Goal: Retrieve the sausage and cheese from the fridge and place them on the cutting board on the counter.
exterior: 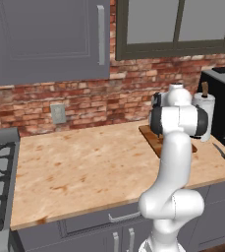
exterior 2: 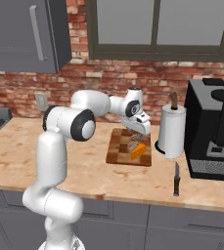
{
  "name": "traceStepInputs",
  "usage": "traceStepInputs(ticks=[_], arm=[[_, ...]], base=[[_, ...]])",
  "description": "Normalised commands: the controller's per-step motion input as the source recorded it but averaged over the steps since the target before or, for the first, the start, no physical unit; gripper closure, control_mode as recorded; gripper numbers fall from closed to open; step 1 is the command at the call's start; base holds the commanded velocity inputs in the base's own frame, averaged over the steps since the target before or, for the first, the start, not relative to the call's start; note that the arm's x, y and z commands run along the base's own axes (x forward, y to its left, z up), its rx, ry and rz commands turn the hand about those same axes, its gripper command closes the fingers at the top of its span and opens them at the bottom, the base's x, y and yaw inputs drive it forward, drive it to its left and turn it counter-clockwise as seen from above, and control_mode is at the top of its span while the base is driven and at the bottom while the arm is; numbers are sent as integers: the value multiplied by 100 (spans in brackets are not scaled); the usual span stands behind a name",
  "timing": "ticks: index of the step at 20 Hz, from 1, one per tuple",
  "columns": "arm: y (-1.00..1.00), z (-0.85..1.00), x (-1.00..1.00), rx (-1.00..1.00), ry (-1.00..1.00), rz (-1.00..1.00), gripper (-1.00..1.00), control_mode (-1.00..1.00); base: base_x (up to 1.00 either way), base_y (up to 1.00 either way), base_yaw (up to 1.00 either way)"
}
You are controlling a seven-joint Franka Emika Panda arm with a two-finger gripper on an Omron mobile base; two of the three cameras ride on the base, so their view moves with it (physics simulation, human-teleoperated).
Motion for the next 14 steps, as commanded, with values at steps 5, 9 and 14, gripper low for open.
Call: traceStepInputs(ticks=[5,9,14], arm=[[3,13,-34,-1,-19,15,-100,-100],[5,66,-100,-12,-47,20,-100,-100],[42,52,-100,-22,-63,19,-100,-100]], base=[[0,0,0],[0,0,0],[0,0,0]])
